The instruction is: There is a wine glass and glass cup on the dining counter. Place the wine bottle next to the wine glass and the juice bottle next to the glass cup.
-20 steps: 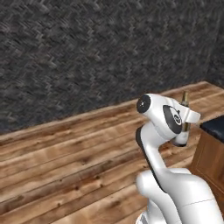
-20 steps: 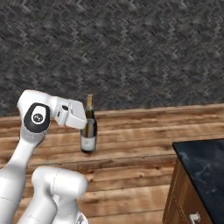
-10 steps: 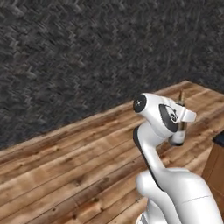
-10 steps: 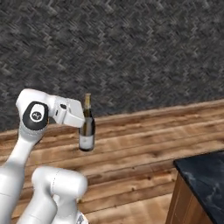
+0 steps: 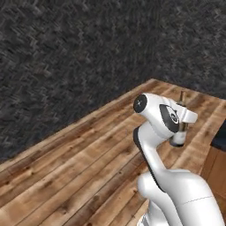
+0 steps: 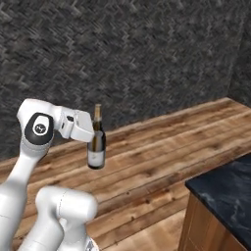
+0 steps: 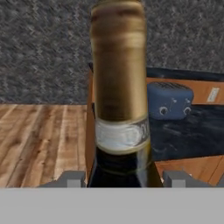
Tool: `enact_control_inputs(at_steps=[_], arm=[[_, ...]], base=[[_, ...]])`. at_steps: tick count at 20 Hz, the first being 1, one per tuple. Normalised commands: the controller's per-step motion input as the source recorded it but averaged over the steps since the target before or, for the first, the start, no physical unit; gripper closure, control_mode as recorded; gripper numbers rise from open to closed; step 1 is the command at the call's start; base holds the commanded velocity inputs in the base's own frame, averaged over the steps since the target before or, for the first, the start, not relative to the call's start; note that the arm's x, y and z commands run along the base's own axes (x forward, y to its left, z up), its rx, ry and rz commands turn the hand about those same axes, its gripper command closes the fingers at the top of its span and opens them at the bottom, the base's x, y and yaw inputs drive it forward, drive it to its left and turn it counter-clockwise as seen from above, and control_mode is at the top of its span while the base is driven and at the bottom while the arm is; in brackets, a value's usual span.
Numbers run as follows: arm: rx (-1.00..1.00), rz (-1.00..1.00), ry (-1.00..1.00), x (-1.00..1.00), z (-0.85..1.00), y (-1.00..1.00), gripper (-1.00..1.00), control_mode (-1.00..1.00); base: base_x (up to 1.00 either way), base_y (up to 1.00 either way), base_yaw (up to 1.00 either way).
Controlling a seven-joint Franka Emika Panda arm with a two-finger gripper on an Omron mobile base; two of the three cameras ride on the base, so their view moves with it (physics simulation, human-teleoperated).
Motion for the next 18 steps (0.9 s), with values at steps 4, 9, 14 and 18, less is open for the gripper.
enact_control_inputs(at_steps=[4,9,14,18], arm=[[0.0,0.0,0.0,0.0,0.0,0.0,1.0,1.0],[0.0,0.0,0.0,0.0,0.0,0.0,1.0,1.0],[0.0,0.0,0.0,0.0,0.0,0.0,1.0,1.0],[0.0,0.0,0.0,0.0,0.0,0.0,1.0,1.0]], base=[[0.7,0.09,-0.33],[0.75,0.08,-0.28],[0.89,0.04,-0.09],[0.94,0.0,0.0]])
